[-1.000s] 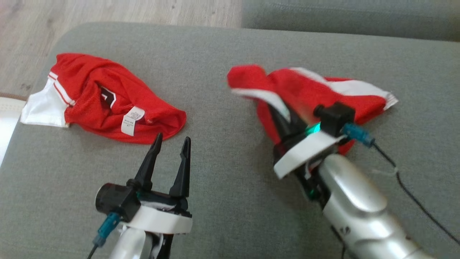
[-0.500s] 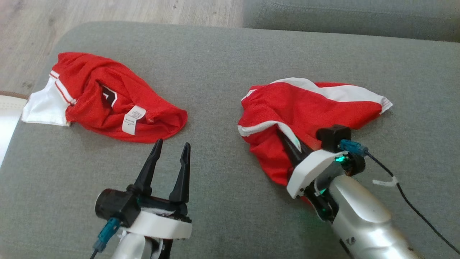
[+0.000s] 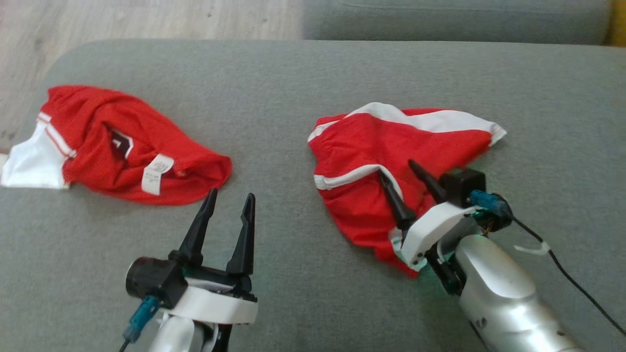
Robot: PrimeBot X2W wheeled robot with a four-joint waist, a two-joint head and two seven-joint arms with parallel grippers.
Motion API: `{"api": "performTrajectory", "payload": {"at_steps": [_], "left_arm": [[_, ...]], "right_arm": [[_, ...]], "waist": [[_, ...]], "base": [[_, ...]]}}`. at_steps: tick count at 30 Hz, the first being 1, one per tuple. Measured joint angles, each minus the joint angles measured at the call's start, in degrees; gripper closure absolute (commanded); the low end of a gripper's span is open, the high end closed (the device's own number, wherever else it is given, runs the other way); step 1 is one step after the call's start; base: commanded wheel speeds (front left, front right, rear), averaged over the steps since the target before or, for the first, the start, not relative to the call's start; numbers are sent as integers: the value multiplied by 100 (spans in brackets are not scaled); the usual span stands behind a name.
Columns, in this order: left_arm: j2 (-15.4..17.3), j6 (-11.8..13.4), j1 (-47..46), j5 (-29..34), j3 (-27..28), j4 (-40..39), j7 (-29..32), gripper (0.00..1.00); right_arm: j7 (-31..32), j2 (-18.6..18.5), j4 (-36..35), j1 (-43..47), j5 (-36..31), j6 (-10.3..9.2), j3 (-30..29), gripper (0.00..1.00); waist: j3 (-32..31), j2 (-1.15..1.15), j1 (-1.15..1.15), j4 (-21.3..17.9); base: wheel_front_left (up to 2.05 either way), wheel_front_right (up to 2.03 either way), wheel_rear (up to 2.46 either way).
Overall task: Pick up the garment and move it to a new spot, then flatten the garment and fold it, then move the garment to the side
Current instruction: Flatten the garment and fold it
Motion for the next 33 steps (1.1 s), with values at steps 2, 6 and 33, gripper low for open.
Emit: {"api": "performTrajectory", "payload": {"at_steps": [2,6,33], "left_arm": [[3,0,5,0,14,-1,0,0],[4,0,32,2,138,-18,0,0],[10,0,115,51,152,-132,0,0]], "right_arm": [[-58,0,-137,42,-109,0,-194,0],[-155,1,-731,425,-310,0,-758,0],[1140,86,-2438,2705,-79,0,-1206,0]], "waist": [[-49,0,0,-99],[-162,0,0,-305],[-56,0,0,-662]], "base": [[0,0,0],[0,0,0],[0,0,0]]}}
